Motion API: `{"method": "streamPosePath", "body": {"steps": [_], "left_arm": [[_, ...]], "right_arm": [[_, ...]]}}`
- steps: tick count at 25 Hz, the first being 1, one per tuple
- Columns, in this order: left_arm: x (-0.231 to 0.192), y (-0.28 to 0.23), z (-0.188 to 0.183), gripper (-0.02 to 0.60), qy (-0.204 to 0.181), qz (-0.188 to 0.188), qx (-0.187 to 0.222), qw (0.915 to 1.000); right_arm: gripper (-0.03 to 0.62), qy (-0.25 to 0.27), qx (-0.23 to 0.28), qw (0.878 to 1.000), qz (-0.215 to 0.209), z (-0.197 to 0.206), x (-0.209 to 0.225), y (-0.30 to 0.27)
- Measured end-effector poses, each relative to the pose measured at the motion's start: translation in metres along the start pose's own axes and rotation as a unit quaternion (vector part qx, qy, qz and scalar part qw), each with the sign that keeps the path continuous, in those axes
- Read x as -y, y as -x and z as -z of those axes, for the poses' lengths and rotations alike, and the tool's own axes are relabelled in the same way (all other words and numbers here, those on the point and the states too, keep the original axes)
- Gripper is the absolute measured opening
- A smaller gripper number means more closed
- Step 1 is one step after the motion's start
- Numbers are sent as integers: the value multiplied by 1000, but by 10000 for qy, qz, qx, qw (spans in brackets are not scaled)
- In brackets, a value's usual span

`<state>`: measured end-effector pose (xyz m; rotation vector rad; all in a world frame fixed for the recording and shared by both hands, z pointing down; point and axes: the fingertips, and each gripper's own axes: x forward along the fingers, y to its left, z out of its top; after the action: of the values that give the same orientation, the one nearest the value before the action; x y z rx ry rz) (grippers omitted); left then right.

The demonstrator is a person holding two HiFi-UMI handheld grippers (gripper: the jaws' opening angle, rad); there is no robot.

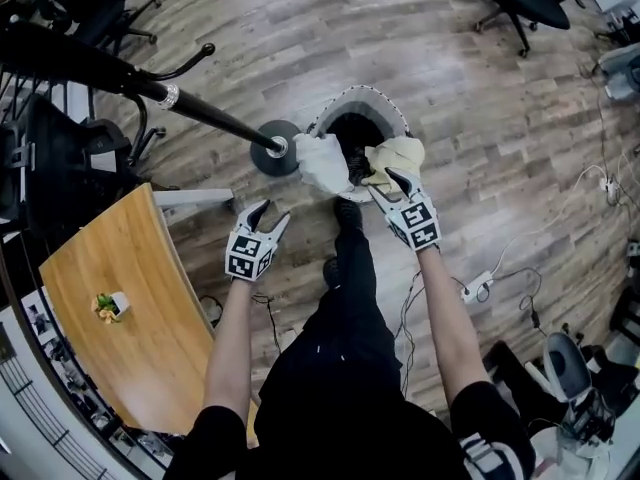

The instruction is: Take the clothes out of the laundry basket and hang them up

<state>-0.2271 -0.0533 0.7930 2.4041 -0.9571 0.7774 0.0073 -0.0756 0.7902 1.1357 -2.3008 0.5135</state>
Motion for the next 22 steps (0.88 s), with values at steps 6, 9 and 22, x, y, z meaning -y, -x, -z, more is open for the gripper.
{"method": "streamPosePath", "body": {"steps": [6,9,22], "left_arm": [[-16,-45,33,239,-61,80,-353,9993],[-27,-67,49,239,-120,96,-508,9986],[-66,-141,104,239,-69,132,-646,9978]], "right_arm": [[229,237,-375,9987,-233,40,14,-55],[227,290,-527,9977,-327,59,19,-82],[225,633,-877,9921,-633,112,24,-178]]}}
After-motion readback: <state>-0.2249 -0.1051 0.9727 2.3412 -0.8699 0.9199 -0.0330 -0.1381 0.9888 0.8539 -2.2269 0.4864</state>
